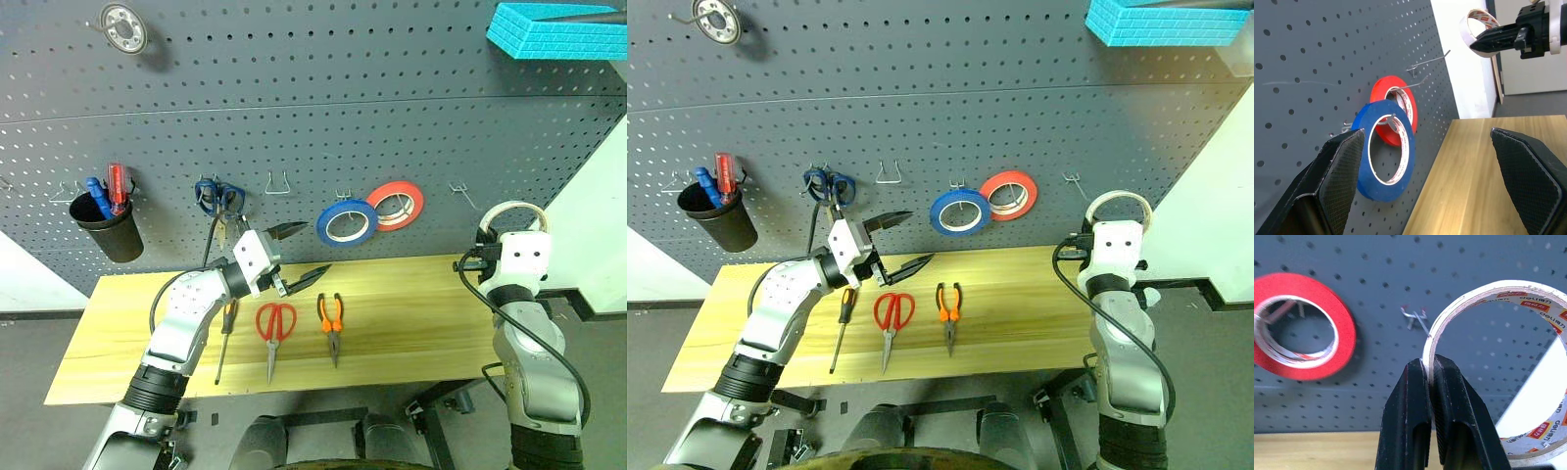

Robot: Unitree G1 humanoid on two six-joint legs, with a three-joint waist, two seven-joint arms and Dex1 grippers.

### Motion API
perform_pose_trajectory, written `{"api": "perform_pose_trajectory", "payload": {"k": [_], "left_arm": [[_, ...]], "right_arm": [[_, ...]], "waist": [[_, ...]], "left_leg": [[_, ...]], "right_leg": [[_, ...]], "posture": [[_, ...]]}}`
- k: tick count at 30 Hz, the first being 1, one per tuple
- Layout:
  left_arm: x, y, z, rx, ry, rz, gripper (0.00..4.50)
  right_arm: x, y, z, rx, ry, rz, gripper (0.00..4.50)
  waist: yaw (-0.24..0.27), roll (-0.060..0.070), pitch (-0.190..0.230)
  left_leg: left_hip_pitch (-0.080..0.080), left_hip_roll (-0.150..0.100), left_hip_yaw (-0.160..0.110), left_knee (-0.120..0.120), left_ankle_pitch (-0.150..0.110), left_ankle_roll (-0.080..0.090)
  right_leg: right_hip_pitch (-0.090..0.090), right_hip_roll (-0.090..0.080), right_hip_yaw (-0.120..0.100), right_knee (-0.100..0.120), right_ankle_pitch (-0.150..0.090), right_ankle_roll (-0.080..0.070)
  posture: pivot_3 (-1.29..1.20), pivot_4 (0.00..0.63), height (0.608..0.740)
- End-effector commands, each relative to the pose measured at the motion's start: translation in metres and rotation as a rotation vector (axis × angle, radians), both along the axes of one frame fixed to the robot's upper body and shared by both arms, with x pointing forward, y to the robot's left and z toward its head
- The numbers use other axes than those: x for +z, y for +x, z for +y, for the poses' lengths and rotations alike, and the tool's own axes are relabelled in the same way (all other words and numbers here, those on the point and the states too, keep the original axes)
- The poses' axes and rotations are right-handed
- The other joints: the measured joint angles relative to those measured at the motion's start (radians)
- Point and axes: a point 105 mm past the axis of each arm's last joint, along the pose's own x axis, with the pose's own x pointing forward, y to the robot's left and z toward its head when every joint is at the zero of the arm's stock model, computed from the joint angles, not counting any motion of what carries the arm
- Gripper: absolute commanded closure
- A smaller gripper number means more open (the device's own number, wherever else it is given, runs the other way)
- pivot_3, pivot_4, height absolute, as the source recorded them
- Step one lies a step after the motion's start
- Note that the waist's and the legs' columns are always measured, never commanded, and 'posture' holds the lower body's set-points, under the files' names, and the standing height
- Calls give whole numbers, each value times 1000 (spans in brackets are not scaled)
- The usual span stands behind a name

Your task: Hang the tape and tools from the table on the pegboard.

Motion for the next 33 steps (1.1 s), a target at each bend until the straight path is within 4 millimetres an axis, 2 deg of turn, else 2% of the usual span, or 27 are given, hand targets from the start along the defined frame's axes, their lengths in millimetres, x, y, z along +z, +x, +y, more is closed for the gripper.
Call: {"api": "perform_pose_trajectory", "payload": {"k": [1,9,18,33], "left_arm": [[12,1,-2,-3,-16,-50,172],[15,-1,-1,4,-17,-55,172],[19,-5,4,14,-26,-51,172],[17,-14,-10,-42,-51,-9,172]], "right_arm": [[19,7,13,78,35,-94,4485],[21,26,12,97,56,-86,4485],[16,37,17,128,56,-56,4485],[15,61,38,194,77,-59,4485]], "waist": [[-1,0,0],[1,1,-2],[2,2,-3],[2,3,-3]], "left_leg": [[0,0,0,0,0,0],[1,0,0,0,0,0],[1,0,0,0,0,0],[2,0,0,0,0,0]], "right_leg": [[0,0,0,0,0,0],[0,0,0,1,0,0],[0,0,0,1,0,0],[0,0,0,3,0,0]], "posture": [[224,0,740],[245,0,740],[266,3,740],[272,25,740]]}}
